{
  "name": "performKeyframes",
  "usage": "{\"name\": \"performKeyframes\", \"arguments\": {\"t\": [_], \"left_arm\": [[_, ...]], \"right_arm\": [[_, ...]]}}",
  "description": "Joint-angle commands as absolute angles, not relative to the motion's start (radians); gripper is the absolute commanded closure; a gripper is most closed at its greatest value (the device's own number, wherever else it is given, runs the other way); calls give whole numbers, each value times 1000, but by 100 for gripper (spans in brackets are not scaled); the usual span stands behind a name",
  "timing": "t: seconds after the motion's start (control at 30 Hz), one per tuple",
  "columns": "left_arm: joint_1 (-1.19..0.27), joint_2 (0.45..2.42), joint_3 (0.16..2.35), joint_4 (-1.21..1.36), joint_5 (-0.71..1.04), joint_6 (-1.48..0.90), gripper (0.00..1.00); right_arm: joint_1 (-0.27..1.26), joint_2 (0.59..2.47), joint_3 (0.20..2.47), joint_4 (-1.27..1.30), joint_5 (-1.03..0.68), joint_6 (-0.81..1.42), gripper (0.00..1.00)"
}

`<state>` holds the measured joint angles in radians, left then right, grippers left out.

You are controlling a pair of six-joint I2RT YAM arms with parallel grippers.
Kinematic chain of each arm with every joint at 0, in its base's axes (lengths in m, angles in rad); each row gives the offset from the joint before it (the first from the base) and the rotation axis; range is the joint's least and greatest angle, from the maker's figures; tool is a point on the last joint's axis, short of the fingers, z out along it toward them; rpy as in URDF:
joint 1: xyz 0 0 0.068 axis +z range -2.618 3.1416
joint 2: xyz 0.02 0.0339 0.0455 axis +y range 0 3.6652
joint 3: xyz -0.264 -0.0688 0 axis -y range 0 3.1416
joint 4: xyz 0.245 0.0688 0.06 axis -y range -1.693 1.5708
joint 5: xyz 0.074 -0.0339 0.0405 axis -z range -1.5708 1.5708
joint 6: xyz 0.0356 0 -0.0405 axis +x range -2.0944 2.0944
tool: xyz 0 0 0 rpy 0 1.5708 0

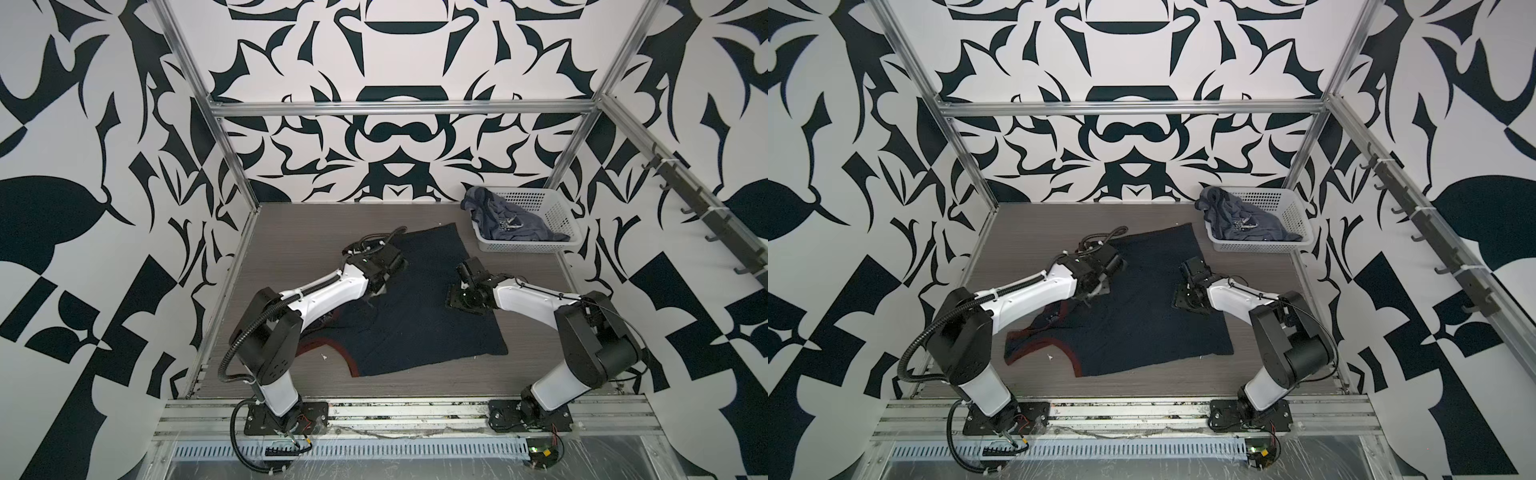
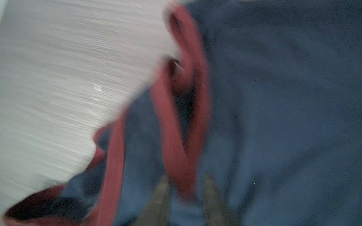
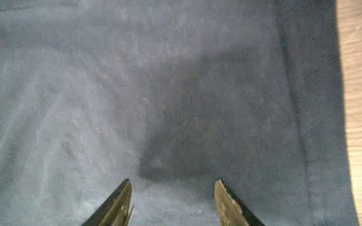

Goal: Fold and stack the tank tops

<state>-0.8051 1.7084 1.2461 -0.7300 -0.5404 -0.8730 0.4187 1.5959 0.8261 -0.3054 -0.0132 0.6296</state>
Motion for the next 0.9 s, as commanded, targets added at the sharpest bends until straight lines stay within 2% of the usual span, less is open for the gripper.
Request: {"name": "performKeyframes", "arguments": {"t": [0.0, 0.07, 0.17, 0.27, 0.43, 0.57, 0.67, 0.87], "left_arm": [[-856, 1687, 1253, -726, -427, -880, 45], [-843, 1659, 1270, -753, -424, -861, 37], [-740, 1585, 1254, -770, -432, -846, 32], [-575, 1543, 1210, -743, -324, -820, 32], [-389, 1575, 1201, -703, -186, -770, 34], [-365, 1630, 1207, -685, -144, -751, 34], [-339, 1667, 1199, -672, -127, -755, 39], [-319, 1721, 1176, -625, -99, -756, 41]], "right_arm": [[405, 1626, 793, -411, 19, 639, 28], [405, 1629, 796, -412, 16, 640, 28], [405, 1632, 799, -411, 9, 641, 28], [406, 1631, 804, -414, 6, 640, 28], [406, 1637, 804, -412, 8, 636, 28], [405, 1642, 803, -410, 4, 635, 28], [405, 1644, 805, -407, 2, 635, 28], [405, 1647, 802, -406, 2, 633, 28]]}}
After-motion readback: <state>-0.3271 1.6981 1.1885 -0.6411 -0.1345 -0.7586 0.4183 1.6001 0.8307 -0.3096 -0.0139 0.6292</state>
